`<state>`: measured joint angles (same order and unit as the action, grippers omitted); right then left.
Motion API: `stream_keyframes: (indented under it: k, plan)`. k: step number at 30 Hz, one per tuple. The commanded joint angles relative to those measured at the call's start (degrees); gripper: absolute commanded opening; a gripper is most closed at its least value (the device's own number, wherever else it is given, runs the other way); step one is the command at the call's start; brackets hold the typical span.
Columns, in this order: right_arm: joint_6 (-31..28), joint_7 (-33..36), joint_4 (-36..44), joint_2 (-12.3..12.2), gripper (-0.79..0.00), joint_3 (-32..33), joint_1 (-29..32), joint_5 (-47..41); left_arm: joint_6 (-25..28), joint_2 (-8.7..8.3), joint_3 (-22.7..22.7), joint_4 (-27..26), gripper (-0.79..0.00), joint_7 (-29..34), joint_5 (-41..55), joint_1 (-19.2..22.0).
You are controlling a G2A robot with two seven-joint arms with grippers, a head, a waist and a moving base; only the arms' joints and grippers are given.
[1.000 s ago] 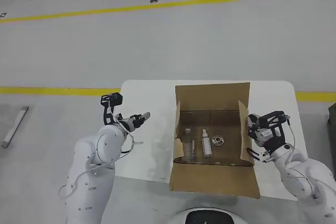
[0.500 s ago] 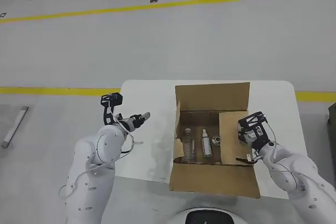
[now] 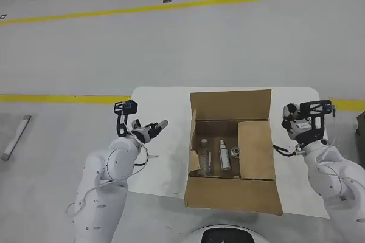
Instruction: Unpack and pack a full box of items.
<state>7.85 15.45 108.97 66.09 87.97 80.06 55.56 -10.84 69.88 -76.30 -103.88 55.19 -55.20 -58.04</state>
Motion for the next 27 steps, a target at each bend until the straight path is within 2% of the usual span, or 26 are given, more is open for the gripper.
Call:
stream_keyframes:
  k: [1,3,6,9,20,27]
  plan:
    - [1.62,-0.6,0.24,0.07,-0.785,1.89,0.41,-1.67,3.25,0.08,1.77,2.3,-0.785,-1.97,-0.37,0.04]
    - [2.53,-1.54,-0.18,0.19,-0.785,3.43,0.71,-3.91,8.82,0.09,3.23,4.67,-0.785,-4.74,-0.09,0.12]
    - [2.7,-6.42,-0.88,0.53,-0.785,4.85,1.66,-7.09,13.53,-0.07,4.21,8.45,-0.785,-8.8,-2.75,0.01]
    - [2.32,-8.49,-2.19,0.68,-0.785,4.93,2.52,-6.71,13.61,-0.07,4.17,9.11,-0.785,-9.19,-2.79,0.1]
    - [2.05,-8.63,-2.18,0.7,-0.785,4.87,2.61,-6.6,13.98,-0.08,4.24,8.98,-0.785,-9.88,-3.01,-0.19]
    - [0.72,-8.99,-3.6,0.81,-0.785,4.75,1.46,-4.98,26.37,-0.9,8.82,7.69,-0.785,-15.99,-17.81,-2.14]
